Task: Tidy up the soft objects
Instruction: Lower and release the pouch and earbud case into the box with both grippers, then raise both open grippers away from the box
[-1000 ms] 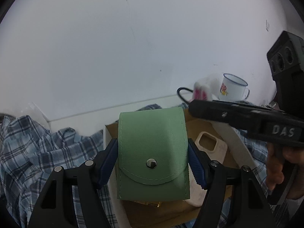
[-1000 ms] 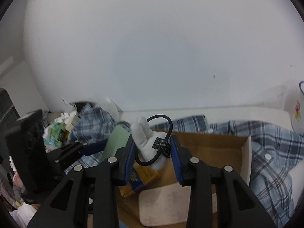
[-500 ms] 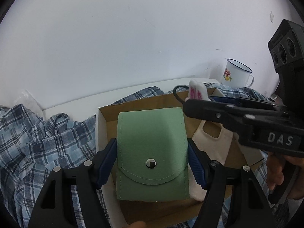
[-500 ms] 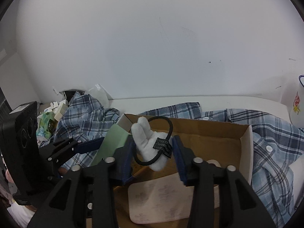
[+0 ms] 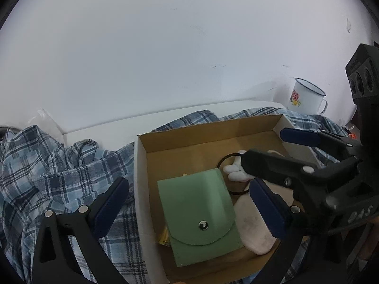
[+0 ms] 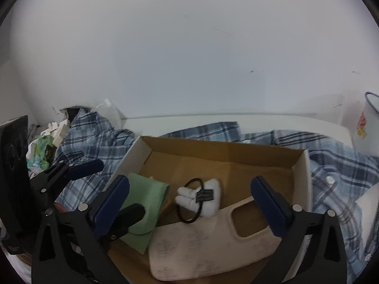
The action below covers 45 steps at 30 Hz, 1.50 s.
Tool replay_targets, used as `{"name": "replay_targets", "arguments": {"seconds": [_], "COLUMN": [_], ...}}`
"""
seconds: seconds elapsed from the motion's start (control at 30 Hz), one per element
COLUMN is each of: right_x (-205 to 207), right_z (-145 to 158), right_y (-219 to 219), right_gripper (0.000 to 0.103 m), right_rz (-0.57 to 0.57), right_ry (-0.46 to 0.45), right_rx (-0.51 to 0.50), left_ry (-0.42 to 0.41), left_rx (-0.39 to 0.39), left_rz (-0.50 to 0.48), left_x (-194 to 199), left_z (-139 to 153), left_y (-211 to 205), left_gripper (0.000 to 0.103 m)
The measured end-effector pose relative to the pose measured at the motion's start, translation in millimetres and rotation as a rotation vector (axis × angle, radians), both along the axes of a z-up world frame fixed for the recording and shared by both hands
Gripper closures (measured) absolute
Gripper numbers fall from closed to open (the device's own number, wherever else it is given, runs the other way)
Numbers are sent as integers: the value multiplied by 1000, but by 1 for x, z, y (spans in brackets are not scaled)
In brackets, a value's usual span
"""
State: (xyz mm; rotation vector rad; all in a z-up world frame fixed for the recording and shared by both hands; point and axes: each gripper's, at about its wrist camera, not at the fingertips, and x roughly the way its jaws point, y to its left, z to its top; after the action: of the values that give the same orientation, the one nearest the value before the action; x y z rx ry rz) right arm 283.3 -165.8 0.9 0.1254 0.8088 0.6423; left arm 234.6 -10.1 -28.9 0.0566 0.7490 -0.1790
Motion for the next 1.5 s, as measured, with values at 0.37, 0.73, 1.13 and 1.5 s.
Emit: {"name": "replay_targets", "arguments": {"seconds": [0.37,0.73,1.13,1.5], "right_x": [-16,-14,-33,-78], "right_z": [1,4,58,162], "right_y": [10,-2,-7,-34], "right_gripper": [1,0,0,0], "right_rz": [64,2,5,-25], "right_ry": [-40,-99,-233,-362], "right_rx": [-35,-62,-10,44], "left_ry": [20,-1,-168,-294], "left_rx": [35,71,28,12], "left_rz": [-25,7,3,-16], "left_x": [-2,2,-24,-90], "left_z": [-7,-11,51,150], "left_y": [-6,6,15,28], "left_gripper": [0,0,0,0]}}
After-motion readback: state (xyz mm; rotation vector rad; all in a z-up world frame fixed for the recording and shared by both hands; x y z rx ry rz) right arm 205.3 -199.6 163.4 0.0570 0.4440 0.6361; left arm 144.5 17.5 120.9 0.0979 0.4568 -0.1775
